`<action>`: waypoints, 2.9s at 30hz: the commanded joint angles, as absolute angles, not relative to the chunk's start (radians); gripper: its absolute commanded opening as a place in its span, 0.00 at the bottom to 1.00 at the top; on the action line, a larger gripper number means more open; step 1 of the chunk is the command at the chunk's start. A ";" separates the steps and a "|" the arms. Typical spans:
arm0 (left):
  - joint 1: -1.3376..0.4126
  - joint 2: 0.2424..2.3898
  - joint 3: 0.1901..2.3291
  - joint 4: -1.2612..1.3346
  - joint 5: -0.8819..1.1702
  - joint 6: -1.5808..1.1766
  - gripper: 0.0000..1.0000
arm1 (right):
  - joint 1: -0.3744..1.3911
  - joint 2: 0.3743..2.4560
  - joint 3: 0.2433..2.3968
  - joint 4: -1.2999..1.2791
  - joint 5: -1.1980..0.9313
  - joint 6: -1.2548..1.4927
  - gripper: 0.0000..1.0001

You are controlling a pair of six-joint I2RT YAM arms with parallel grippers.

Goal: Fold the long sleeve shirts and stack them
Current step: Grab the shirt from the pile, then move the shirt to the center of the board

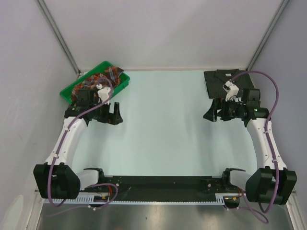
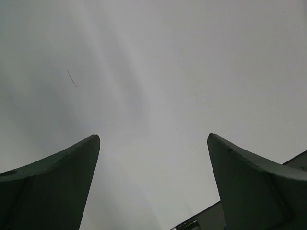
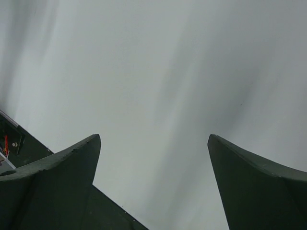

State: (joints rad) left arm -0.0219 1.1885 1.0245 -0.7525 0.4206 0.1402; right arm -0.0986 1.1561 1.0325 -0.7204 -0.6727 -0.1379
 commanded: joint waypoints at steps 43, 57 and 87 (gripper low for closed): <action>0.218 2.085 2.086 -0.795 0.340 0.338 0.00 | -0.311 1.175 1.068 -0.729 -0.923 -0.117 1.00; -0.147 1.646 2.411 -0.467 0.613 -0.171 0.00 | -0.331 1.167 1.075 -0.687 -0.951 -0.066 1.00; -0.250 1.384 1.372 -0.723 0.607 0.325 1.00 | -0.164 1.218 1.160 -0.793 -0.825 -0.270 1.00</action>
State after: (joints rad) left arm -0.3752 1.5047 1.5616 -0.7399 0.6247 0.1982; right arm -0.2592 1.2270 1.1164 -0.7532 -0.8955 -0.1608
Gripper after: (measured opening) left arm 0.993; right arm 0.994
